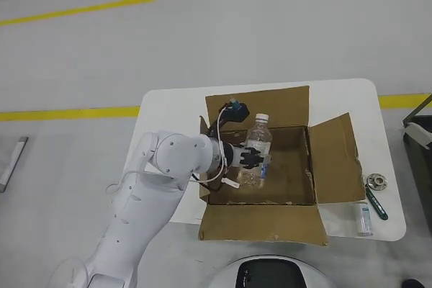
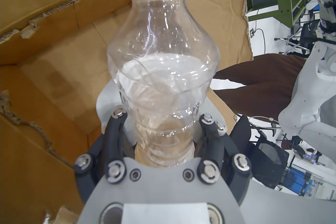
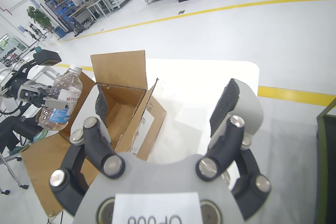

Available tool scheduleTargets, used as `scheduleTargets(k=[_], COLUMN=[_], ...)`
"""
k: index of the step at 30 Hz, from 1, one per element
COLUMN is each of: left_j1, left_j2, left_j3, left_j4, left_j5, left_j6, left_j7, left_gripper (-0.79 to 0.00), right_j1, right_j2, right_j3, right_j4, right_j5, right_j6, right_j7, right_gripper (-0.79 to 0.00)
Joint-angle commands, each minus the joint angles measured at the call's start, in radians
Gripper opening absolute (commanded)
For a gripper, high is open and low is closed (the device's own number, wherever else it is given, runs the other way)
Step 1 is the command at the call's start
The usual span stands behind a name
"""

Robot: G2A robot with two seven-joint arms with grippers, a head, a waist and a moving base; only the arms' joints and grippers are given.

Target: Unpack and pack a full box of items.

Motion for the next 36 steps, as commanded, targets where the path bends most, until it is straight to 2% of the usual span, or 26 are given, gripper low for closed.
scheduleTargets(k=[1,6,13,25,28,33,36], left_j1=[-0.025,-0.11,-0.175,-0.175,-0.139,-0.12,-0.119], left_j2=[-0.01,-0.039,-0.074,-0.074,-0.072,-0.073,-0.078], left_j3=[0.04,0.169,0.286,0.286,0.274,0.298,0.339], left_j4=[0.026,0.126,0.319,0.319,0.316,0.3,0.313], left_j5=[0.004,0.096,0.088,0.088,0.071,0.109,0.155], left_j6=[0.067,0.197,0.238,0.238,0.234,0.259,0.269], left_j7=[0.007,-0.022,0.014,0.014,0.05,0.035,0.045], left_gripper=[-0.785,-0.785,-0.785,-0.785,-0.785,-0.785,-0.785], right_j1=[0.004,0.011,-0.004,-0.018,-0.013,-0.005,-0.001], right_j2=[0.001,0.003,0.002,-0.001,-0.001,0.0,0.0], right_j3=[-0.005,-0.017,-0.023,-0.021,-0.024,-0.031,-0.034], right_j4=[-0.001,-0.002,-0.008,0.034,0.038,0.042,0.044], right_j5=[-0.004,-0.023,-0.17,-0.181,-0.181,-0.184,-0.188], right_j6=[-0.001,-0.005,-0.017,-0.055,-0.059,-0.063,-0.064], right_j7=[-0.001,-0.004,-0.071,-0.125,-0.125,-0.127,-0.127], right_gripper=[0.0,0.0,0.0,0.0,0.0,0.0,0.0])
